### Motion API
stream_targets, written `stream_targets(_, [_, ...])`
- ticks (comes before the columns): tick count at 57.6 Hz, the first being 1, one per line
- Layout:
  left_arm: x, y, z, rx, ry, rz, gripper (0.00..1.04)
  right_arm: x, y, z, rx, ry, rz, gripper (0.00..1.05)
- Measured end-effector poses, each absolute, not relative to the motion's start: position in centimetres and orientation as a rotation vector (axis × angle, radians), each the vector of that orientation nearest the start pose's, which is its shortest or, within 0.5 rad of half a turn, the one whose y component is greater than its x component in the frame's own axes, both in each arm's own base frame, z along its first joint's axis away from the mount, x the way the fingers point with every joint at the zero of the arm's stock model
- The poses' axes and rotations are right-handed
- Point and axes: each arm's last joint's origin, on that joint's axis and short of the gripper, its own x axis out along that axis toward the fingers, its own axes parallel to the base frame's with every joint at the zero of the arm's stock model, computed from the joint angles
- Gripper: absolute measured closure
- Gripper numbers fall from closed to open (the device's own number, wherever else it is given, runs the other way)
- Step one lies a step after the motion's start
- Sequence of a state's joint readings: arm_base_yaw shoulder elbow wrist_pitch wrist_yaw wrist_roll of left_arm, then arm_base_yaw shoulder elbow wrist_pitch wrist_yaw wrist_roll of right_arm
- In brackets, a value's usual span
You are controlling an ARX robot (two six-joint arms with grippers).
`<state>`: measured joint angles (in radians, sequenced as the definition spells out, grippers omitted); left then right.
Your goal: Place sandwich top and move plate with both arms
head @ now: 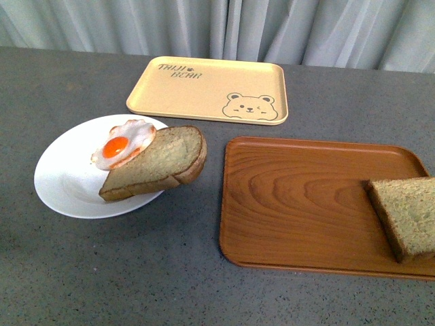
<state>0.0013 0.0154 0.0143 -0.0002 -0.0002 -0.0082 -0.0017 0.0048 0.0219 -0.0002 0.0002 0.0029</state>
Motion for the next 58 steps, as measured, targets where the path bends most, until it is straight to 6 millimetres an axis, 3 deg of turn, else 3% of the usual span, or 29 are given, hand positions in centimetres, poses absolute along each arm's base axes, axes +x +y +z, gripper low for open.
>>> stream_targets(25, [9.8,0.0,16.7,-0.009,0.001,0.002,0.09,9.7,0.0,17.1,0.003,-0.017,-0.002,0.09])
stream_targets(31, [9.8,0.0,16.7,-0.008,0.001,0.002,0.09,10.2,-0.6,17.0,0.091,0.294,-0.025,0.09])
stream_targets(35, [9.8,0.0,16.7,-0.008,0.001,0.002,0.09,11.7,-2.2,17.2,0.155,0.417,-0.070,0.09])
stream_targets(45, [9.8,0.0,16.7,-0.008,0.001,0.002,0.09,16.5,-7.4,17.8,0.224,0.455,-0.160,0.09])
stream_targets(51, [9.8,0.0,16.7,-0.008,0.001,0.002,0.09,20.6,-9.5,15.6,0.333,0.582,-0.122,0.09])
stream_targets(58, [9.8,0.0,16.7,-0.008,0.001,0.002,0.09,22.8,-10.0,13.0,0.400,0.698,-0.121,0.09])
